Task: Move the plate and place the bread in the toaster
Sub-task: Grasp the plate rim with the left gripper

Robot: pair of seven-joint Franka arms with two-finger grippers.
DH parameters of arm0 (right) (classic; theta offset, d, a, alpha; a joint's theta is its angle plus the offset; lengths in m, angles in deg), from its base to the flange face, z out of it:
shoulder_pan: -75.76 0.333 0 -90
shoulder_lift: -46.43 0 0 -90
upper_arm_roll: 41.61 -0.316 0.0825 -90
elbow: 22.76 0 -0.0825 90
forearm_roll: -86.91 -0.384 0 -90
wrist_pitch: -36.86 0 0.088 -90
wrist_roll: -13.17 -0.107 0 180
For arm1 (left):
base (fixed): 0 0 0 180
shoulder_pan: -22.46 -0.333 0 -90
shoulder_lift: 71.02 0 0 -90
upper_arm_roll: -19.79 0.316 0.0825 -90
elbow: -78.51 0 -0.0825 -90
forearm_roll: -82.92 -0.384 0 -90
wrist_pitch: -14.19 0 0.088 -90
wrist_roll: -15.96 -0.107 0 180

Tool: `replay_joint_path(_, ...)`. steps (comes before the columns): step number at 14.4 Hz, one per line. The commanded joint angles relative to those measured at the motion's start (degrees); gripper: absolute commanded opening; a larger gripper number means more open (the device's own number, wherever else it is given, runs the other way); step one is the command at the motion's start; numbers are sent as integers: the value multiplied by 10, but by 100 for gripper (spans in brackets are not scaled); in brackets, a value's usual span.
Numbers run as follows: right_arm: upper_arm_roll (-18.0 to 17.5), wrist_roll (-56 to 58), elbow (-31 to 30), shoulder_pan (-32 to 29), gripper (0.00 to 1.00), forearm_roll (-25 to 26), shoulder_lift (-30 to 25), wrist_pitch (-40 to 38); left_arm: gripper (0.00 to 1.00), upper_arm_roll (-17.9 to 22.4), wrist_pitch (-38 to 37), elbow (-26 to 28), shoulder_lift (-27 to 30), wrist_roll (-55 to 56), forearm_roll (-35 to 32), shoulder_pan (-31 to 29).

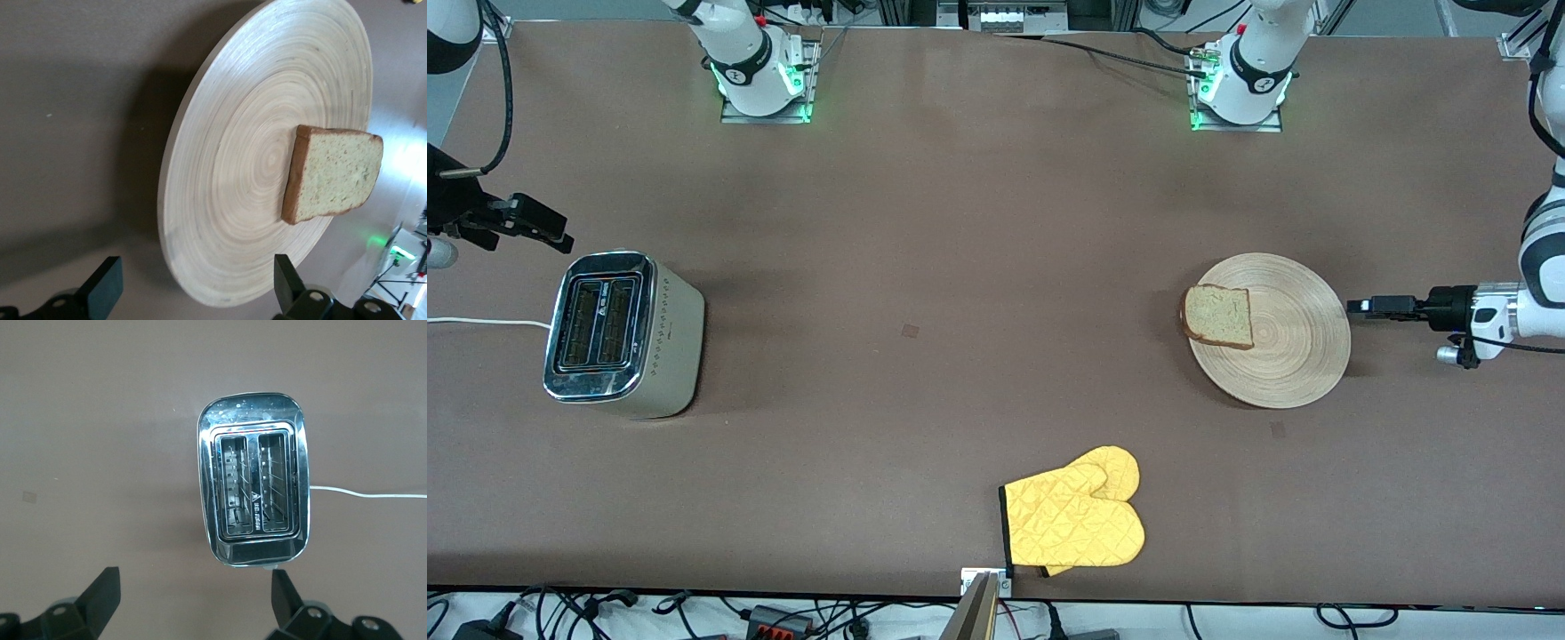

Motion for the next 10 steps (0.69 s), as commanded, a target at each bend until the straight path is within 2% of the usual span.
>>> replay_joint_path(1,-8,0,9,-7,100,0,3,-5,98,-7,5,-7,-23,-14,31,-1)
replay_joint_path(4,-8,-1,9,-6,100,0,3,-4,91,-6,7,-11,-27,-16,36,2)
replay_joint_path(7,-8,-1,10,0,100,1,0,-4,92,-7,31,-13,-39,-14,37,11)
replay_joint_path(8,-8,-1,10,1,100,1,0,-3,95,-7,31,-16,-41,-14,37,11)
replay_joint_path(10,-8,-1,10,1,100,0,0,-5,92,-7,30,-16,-43,-14,37,9)
